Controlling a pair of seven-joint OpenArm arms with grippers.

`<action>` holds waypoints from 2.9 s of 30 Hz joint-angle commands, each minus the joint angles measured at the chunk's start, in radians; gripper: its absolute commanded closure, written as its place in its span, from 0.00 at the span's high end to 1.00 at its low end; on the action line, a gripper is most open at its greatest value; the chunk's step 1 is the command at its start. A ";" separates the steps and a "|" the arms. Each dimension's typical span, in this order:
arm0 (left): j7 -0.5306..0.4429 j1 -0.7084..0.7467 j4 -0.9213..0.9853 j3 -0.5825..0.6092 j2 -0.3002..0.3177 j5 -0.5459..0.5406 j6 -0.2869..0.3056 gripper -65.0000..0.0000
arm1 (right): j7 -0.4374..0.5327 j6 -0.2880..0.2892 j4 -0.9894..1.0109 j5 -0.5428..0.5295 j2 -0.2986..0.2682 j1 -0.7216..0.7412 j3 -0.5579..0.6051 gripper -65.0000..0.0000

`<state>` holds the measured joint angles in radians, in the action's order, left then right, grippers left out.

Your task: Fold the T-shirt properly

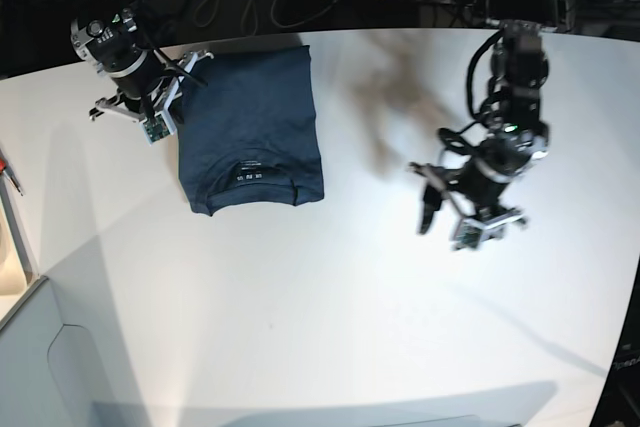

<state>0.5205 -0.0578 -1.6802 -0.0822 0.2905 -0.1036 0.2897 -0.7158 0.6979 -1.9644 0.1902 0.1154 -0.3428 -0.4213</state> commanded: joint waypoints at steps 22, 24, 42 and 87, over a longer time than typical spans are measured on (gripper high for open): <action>-0.032 0.252 -0.087 -0.342 -0.067 -0.012 -0.005 0.50 | 0.017 0.000 -0.131 -0.011 0.011 -0.085 0.088 0.00; -0.032 0.273 -0.099 -0.380 -0.086 -0.012 -0.005 0.50 | 0.022 0.000 -0.128 -0.011 0.014 -0.106 0.149 0.00; -0.032 0.505 -0.130 -0.468 -0.178 -0.012 -0.004 0.50 | 0.078 0.000 0.044 -0.010 -0.089 -0.112 0.393 0.00; -0.076 0.714 0.575 -0.380 -0.325 -0.011 -0.004 0.00 | 0.130 0.000 0.613 -0.008 -0.159 -0.315 0.111 0.00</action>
<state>0.4328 0.6365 -1.0912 -0.4606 -0.0364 -0.1120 0.2821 -0.5793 0.6945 -1.3376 0.1791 -0.0368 -0.6449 -0.3058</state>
